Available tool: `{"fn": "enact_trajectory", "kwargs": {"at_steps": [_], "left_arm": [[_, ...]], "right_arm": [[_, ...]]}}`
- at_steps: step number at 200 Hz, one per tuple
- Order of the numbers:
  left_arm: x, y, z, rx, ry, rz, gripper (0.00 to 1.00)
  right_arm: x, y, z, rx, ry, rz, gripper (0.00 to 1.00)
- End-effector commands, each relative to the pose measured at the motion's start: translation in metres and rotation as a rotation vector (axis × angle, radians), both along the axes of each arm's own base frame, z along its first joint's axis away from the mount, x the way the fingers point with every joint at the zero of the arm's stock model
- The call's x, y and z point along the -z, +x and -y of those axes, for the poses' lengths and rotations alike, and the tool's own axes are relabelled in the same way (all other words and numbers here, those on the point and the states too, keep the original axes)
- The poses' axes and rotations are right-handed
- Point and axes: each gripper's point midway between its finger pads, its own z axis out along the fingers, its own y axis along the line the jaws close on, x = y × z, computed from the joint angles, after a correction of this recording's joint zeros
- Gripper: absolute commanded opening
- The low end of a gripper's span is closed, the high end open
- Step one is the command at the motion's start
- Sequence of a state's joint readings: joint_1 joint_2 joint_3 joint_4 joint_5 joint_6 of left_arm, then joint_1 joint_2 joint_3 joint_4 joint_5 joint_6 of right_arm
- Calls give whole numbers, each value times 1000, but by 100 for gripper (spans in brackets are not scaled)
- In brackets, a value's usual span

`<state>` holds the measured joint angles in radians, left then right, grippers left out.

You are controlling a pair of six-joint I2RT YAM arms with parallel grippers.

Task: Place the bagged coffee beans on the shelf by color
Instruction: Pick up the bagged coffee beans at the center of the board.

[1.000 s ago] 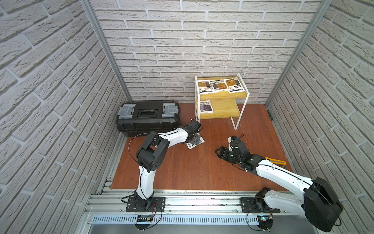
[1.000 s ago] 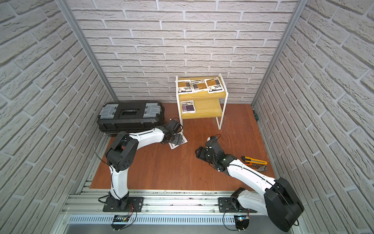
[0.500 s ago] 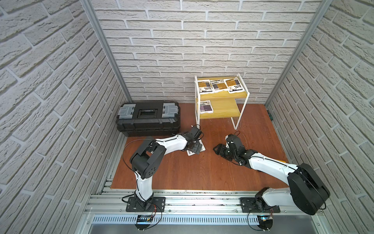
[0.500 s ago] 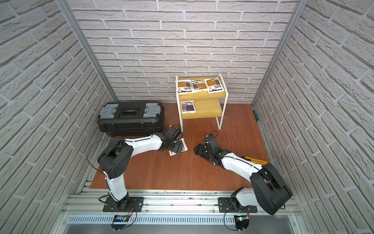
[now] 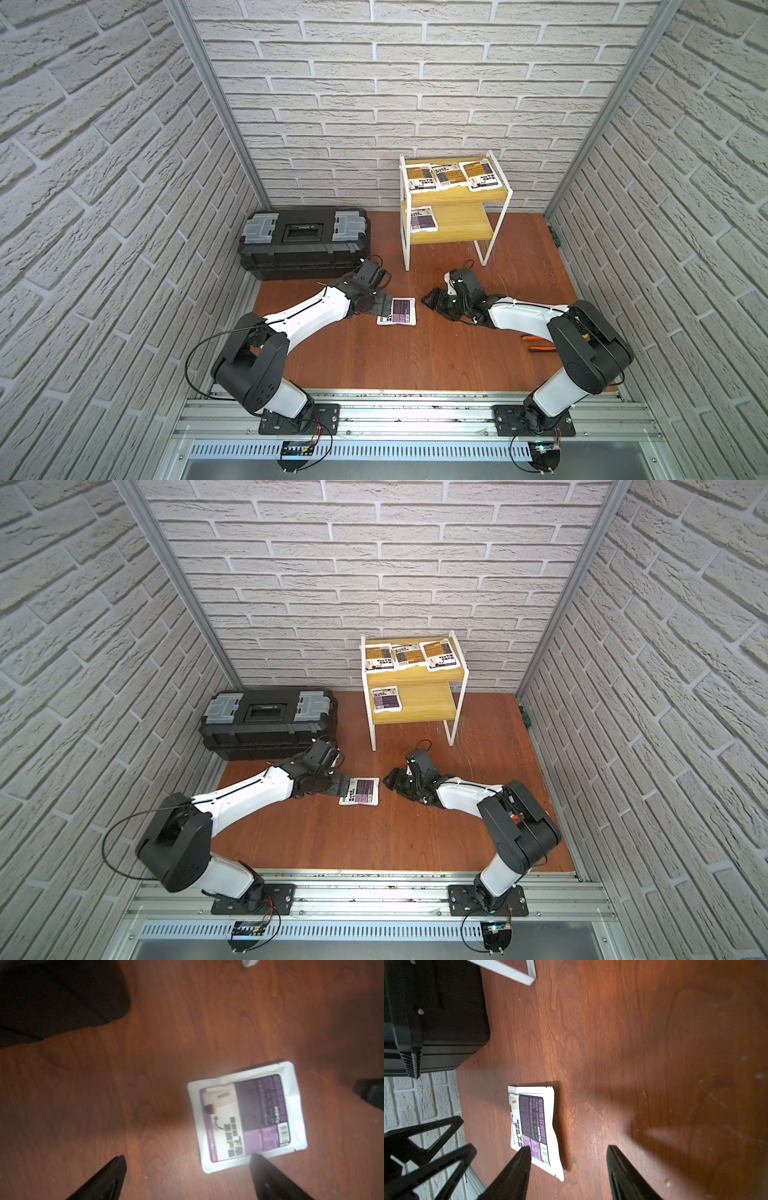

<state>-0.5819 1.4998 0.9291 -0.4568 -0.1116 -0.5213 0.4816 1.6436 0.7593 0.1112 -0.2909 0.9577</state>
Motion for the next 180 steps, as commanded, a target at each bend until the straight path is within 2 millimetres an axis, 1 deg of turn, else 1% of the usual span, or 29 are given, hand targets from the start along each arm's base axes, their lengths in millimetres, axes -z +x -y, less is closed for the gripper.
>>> {"fn": "enact_trajectory", "kwargs": {"at_steps": [1,17,33,71,107,146,168,180], "left_arm": [[15,-5,-15,-75,8,-43,99],[24,-3,-21,-93,6,-58,98],[31,-3,-22,-89,13,-67,98],[44,0,-18,-66,11,-75,98],[54,0,-13,-44,14,-92,99],[70,-6,-13,-26,41,-129,98],[76,-9,-14,-21,53,-143,98],[77,-9,-14,-19,57,-145,99]], "right_arm": [[-11,5,-19,-44,76,22,62],[-6,3,-26,-61,91,5,62],[0,-1,-33,-77,103,-16,61],[14,-8,-47,-101,120,-48,60],[23,-12,-54,-113,122,-70,60],[30,-14,-60,-124,144,-91,59],[34,-15,-62,-132,156,-100,56],[35,-16,-62,-134,161,-103,49]]}}
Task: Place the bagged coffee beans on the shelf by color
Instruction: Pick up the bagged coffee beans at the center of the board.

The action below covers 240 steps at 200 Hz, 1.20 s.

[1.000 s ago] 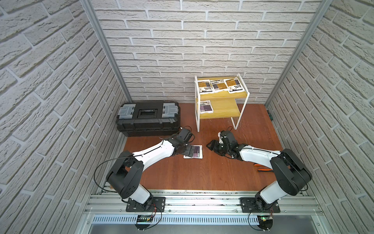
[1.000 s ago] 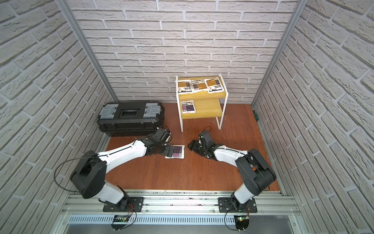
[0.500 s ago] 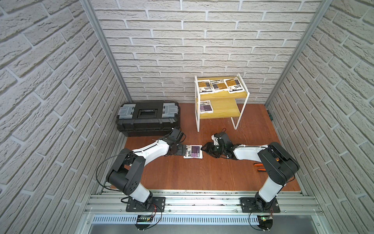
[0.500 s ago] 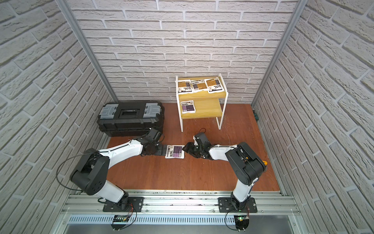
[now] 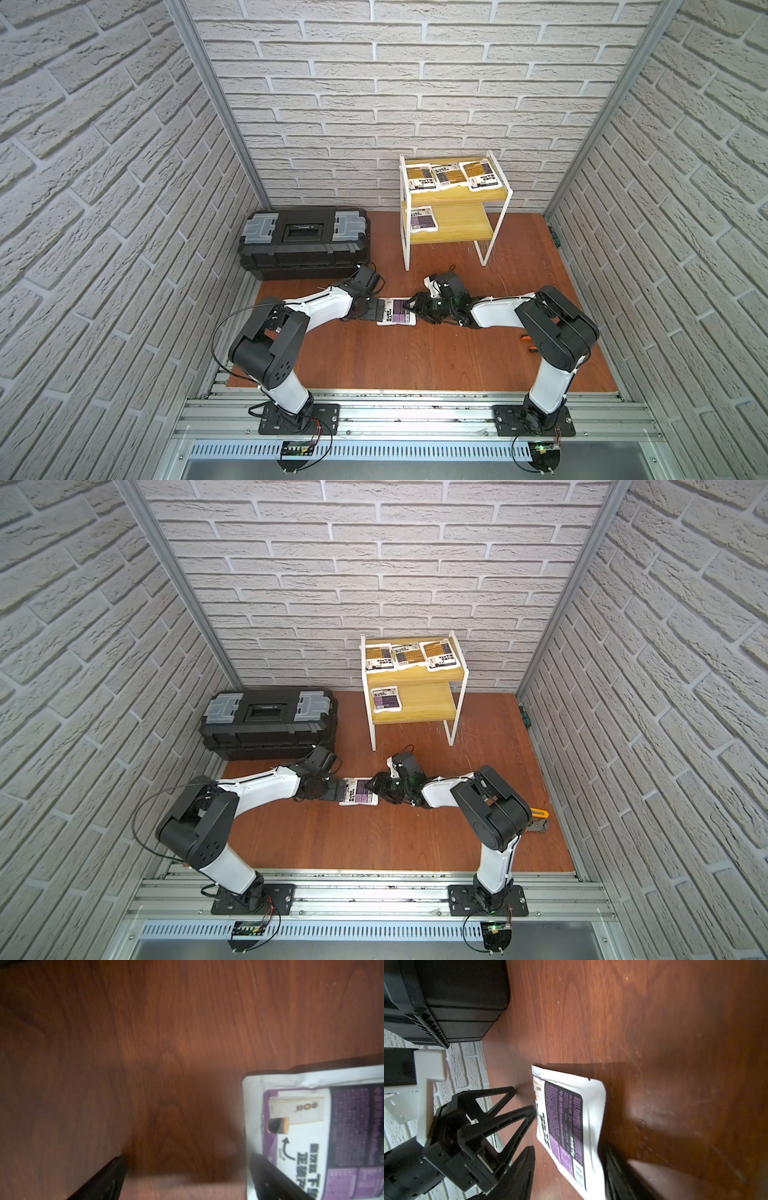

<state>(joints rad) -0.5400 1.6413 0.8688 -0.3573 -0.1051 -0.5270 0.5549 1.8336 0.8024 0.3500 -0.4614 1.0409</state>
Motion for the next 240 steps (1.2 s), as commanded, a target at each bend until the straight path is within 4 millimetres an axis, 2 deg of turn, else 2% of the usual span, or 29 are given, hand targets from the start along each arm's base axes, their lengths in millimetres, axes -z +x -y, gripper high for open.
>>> {"fn": "enact_trajectory", "kwargs": {"at_steps": [1,34,71,102,150,203,240], "left_arm": [[21,-10,1,25,8,-57,99],[19,-10,1,36,13,-58,99],[8,-9,4,45,3,-44,98],[-14,-7,7,46,-22,-13,98],[-66,1,14,29,-100,69,99],[-133,12,26,-49,-249,189,98],[-175,23,32,-110,-356,266,99]], "right_arm": [[21,-12,2,-7,-26,-67,49],[21,-16,3,-7,-19,-61,22],[13,-22,6,-8,-2,-50,3],[0,-29,13,10,18,-35,2],[-33,-39,35,94,37,19,2],[-89,-41,65,233,51,126,2],[-126,-39,94,385,73,213,2]]}}
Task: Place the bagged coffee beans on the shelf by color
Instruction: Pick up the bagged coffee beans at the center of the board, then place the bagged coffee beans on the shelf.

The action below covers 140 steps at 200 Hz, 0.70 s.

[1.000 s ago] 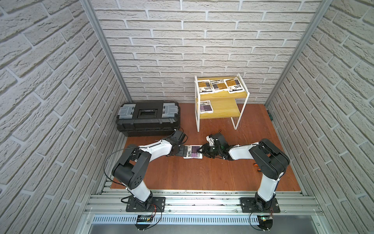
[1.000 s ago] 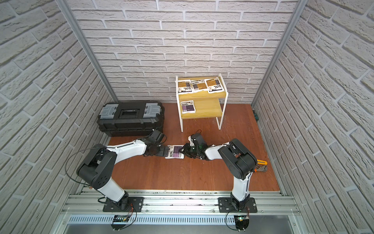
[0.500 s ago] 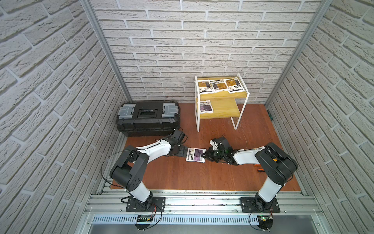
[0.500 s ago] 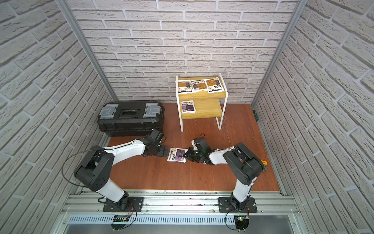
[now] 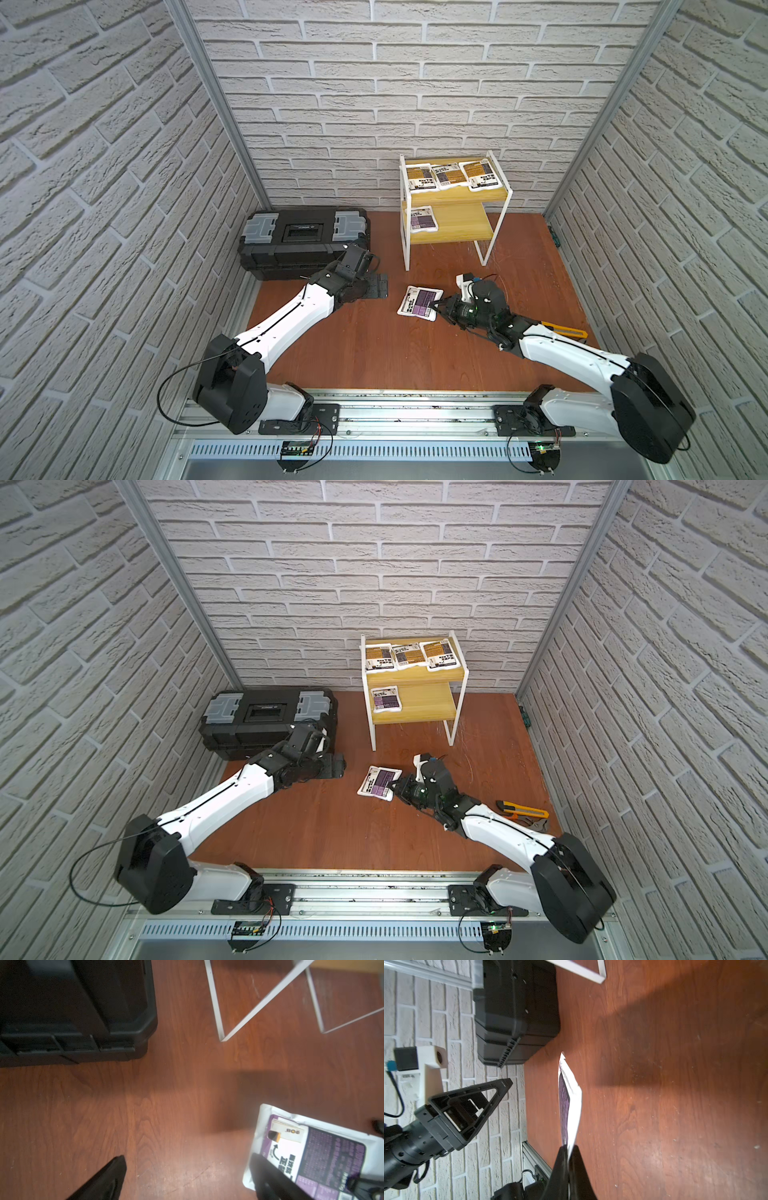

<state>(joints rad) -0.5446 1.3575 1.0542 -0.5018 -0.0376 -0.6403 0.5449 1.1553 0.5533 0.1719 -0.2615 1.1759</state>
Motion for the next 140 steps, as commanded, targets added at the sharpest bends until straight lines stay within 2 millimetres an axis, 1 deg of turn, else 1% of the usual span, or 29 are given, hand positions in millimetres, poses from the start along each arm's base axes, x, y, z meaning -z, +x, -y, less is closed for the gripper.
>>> {"fn": "enact_trajectory", "kwargs": {"at_steps": [1,36,54,80,106,140], "left_arm": [[-31,5,6,-47,-94,39,98],[-60,14,8,-106,-200,85,98],[-71,20,10,-137,-269,98,98],[-84,30,18,-156,-358,105,98],[-94,39,27,-158,-426,109,98],[-100,52,33,-171,-492,114,98]], "right_arm": [[-11,3,26,144,-5,25,2],[-34,4,61,340,57,97,2],[-43,4,81,448,85,140,2],[-55,5,107,574,78,194,2],[-72,10,118,639,94,248,2],[-91,28,119,697,121,295,2]]}}
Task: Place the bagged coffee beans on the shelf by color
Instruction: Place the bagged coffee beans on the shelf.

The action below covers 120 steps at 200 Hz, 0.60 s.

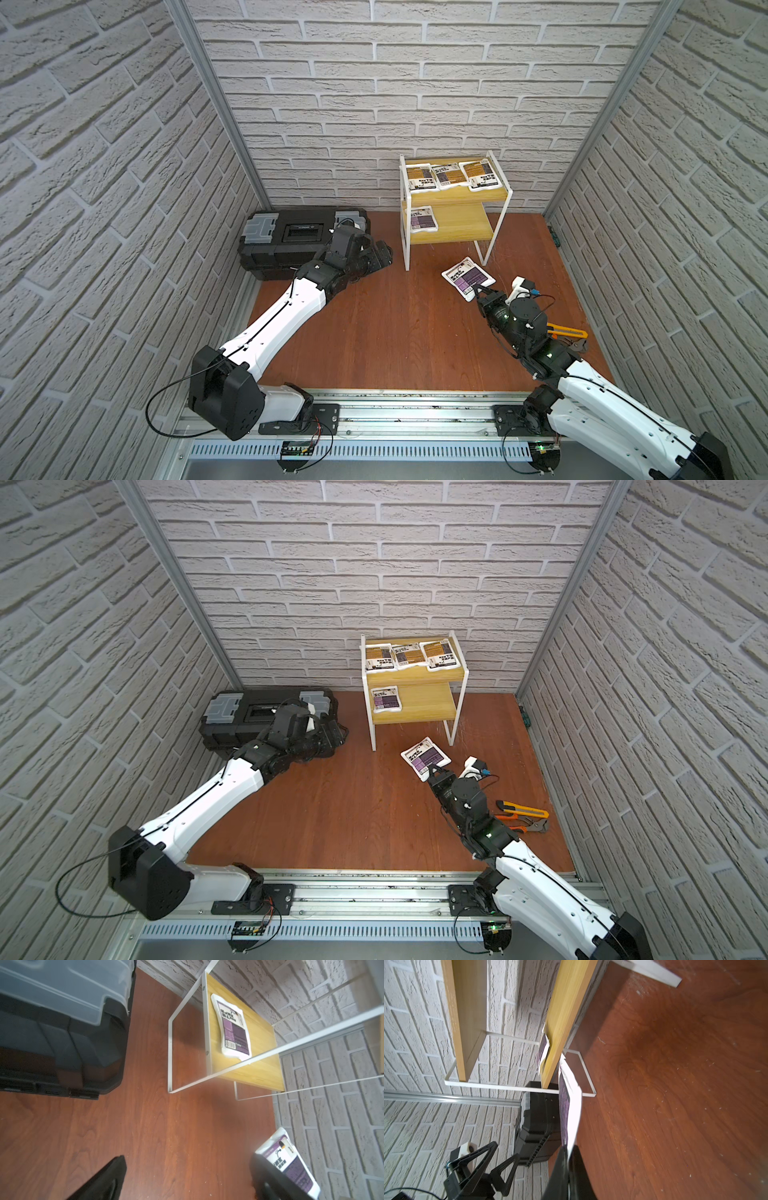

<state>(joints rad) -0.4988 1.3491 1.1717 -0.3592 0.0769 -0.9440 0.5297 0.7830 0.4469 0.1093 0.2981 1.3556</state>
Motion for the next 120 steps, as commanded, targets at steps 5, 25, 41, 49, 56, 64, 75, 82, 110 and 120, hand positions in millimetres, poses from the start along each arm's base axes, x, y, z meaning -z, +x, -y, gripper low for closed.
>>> {"fn": "enact_trajectory", "kwargs": {"at_steps": [5,25,41,49,56,64,75,82,110,120], "left_arm": [[-21,18,11,-7,-100,48,98],[-23,27,8,-11,-106,56,99],[-23,37,2,-22,-101,58,99],[-23,40,0,-25,-96,62,98],[-21,43,-4,-31,-92,59,98],[-22,46,-5,-31,-95,62,99],[-21,49,-8,-34,-87,61,99],[-19,50,-9,-34,-85,59,98],[-13,56,-11,-26,-78,51,98],[-10,57,-10,-21,-75,46,98]], "right_arm": [[-38,21,9,105,47,114,2],[-50,35,11,155,53,150,2],[-57,45,12,189,62,162,2],[-59,51,12,198,66,166,3],[-62,56,11,203,71,169,2],[-64,62,9,208,79,170,2],[-68,69,7,220,96,182,2],[-68,75,6,228,108,182,2],[-69,97,3,256,137,184,2],[-71,105,2,264,145,192,2]]}}
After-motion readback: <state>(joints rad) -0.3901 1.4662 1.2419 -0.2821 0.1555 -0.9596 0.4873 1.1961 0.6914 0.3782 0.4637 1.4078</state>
